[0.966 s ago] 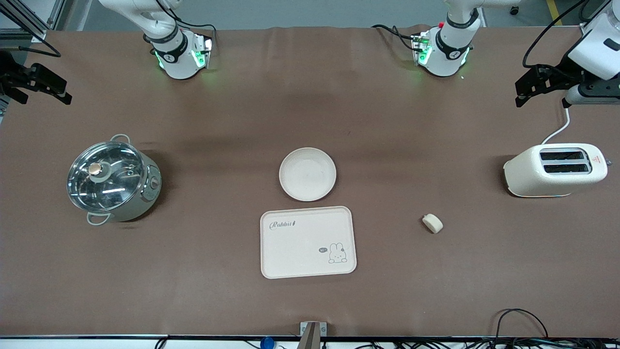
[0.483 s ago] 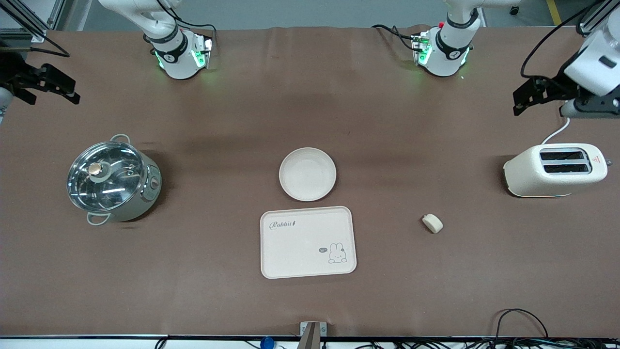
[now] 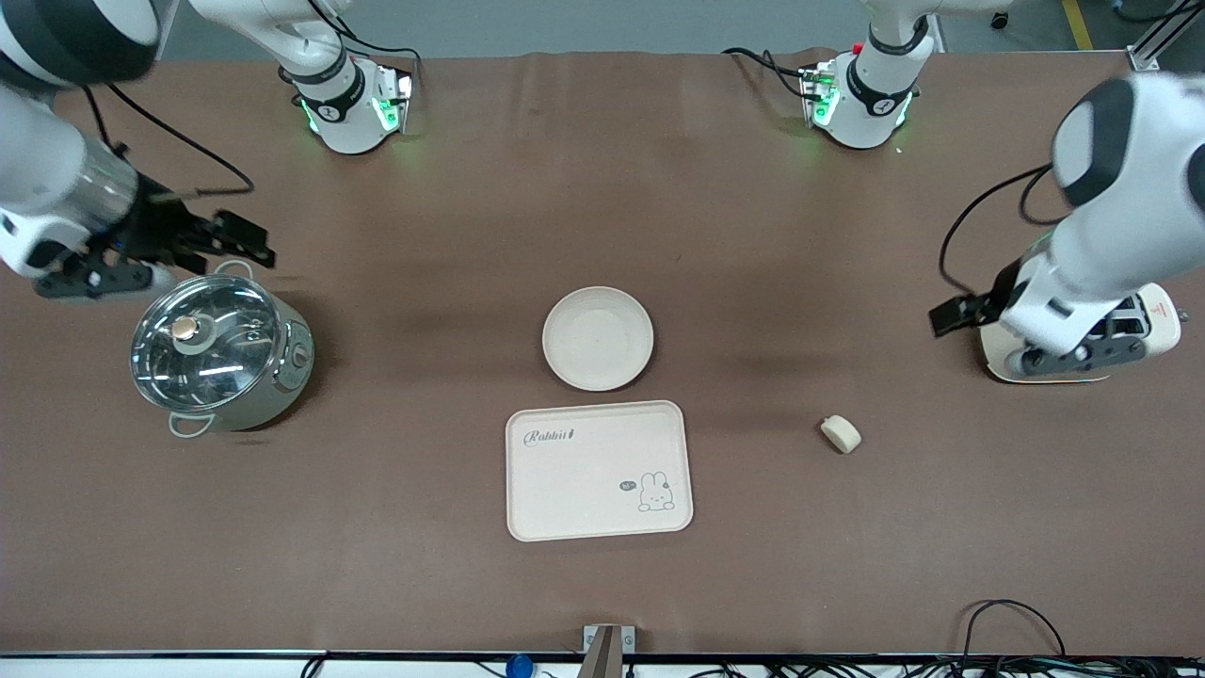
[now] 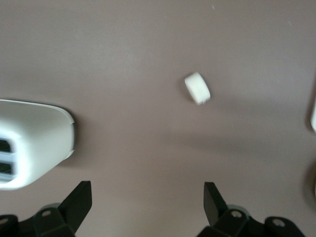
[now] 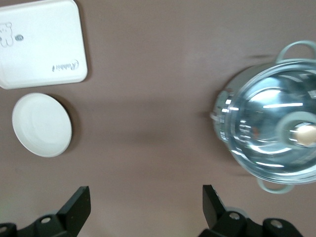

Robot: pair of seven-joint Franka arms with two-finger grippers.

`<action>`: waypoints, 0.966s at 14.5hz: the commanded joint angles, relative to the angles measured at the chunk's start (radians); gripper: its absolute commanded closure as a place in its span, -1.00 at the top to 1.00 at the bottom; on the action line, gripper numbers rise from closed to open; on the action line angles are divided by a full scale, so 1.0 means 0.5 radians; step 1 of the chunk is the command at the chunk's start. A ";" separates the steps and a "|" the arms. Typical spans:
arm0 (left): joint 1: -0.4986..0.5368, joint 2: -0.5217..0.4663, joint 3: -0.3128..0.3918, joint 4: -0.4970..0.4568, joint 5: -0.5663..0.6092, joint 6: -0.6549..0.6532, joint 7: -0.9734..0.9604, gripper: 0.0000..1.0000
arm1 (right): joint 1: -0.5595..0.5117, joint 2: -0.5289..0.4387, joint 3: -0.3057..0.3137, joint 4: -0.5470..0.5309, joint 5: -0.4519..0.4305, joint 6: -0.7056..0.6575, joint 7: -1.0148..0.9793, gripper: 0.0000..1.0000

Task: Place bun in plate and plate on tray
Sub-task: 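Grasp the bun with the left gripper while the right gripper grips the plate rim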

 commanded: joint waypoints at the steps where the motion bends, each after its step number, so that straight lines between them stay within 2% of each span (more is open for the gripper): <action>1: -0.014 0.148 -0.018 -0.173 -0.022 0.422 -0.295 1.00 | 0.003 0.043 0.183 -0.229 0.079 0.348 0.277 1.00; 4: -0.078 0.387 -0.027 -0.183 -0.022 0.742 -0.575 1.00 | -0.006 0.160 0.429 -0.523 0.079 0.915 0.468 1.00; 7: -0.106 0.611 -0.033 -0.177 -0.010 1.082 -0.836 1.00 | -0.028 0.267 0.683 -0.738 0.079 1.348 0.670 1.00; 9: -0.112 0.749 -0.030 -0.168 -0.004 1.258 -0.904 0.99 | -0.074 0.453 0.865 -0.821 0.079 1.688 0.769 1.00; 12: -0.112 0.900 -0.030 -0.152 0.000 1.482 -0.993 0.85 | -0.037 0.733 0.942 -0.852 0.076 2.085 0.821 1.00; 13: -0.112 0.927 -0.030 -0.146 0.000 1.497 -1.002 0.73 | -0.037 0.795 0.972 -0.849 0.064 2.153 0.824 1.00; 14: -0.112 0.946 -0.030 -0.125 0.003 1.498 -1.002 0.52 | -0.025 0.844 0.973 -0.849 0.049 2.196 0.821 1.00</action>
